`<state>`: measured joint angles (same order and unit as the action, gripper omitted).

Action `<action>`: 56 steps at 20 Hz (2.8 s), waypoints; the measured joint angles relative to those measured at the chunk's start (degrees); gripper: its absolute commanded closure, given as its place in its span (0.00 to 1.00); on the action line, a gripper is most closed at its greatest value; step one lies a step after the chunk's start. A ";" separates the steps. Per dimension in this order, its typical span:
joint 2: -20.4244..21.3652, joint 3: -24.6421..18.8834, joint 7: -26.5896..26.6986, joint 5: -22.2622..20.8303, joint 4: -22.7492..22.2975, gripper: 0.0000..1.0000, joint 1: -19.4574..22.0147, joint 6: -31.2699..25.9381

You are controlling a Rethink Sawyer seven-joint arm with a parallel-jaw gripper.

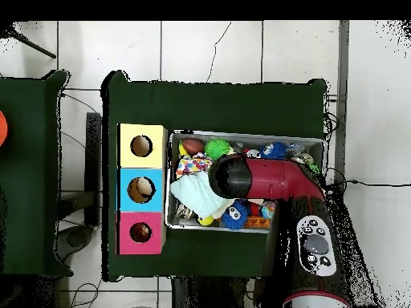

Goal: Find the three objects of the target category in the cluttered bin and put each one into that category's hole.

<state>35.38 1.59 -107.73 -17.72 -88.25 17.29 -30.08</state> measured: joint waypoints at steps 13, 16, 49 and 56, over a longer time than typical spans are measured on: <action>-3.24 3.94 0.00 -4.26 2.14 0.00 1.62 0.04; -4.20 4.58 0.00 -4.63 2.67 0.00 1.75 0.17; -15.07 13.75 0.00 -4.61 6.58 0.00 6.01 5.12; -15.55 10.62 0.01 -4.43 6.88 0.00 10.77 10.18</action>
<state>19.83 12.20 -107.72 -22.15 -81.37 28.06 -19.90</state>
